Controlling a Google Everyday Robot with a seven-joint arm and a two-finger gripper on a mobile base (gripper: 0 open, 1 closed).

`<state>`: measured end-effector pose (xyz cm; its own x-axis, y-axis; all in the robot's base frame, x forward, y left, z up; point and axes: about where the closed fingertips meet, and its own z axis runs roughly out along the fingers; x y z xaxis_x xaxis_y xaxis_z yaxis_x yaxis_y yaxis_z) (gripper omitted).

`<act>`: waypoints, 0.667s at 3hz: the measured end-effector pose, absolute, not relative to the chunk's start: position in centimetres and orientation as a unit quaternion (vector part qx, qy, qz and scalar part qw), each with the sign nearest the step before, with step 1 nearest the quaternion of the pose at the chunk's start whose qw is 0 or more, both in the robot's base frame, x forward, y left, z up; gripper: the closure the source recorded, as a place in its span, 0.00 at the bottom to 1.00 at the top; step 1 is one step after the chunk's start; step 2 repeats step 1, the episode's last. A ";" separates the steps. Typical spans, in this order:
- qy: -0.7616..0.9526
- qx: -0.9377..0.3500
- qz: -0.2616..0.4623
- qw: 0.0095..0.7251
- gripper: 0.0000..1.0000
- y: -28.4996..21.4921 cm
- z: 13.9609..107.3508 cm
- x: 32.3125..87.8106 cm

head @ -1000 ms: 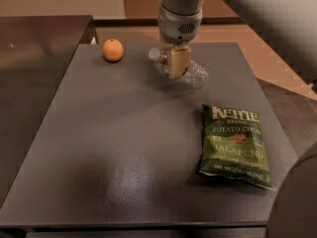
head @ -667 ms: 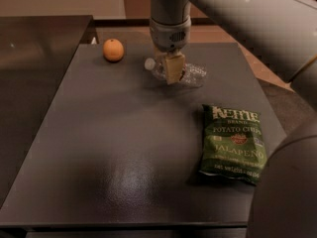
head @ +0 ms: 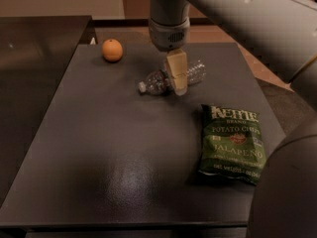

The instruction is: Knock water bottle over

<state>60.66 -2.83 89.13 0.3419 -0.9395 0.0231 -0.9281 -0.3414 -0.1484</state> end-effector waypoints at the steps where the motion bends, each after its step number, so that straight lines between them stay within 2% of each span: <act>1: 0.571 -0.817 -0.052 0.054 0.00 -2.8 89.1 60.7; 2: 0.571 -0.817 -0.052 0.054 0.00 -2.8 89.1 60.7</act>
Offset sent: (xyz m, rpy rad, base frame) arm 0.0000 0.0000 0.0000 0.0000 0.0000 0.0000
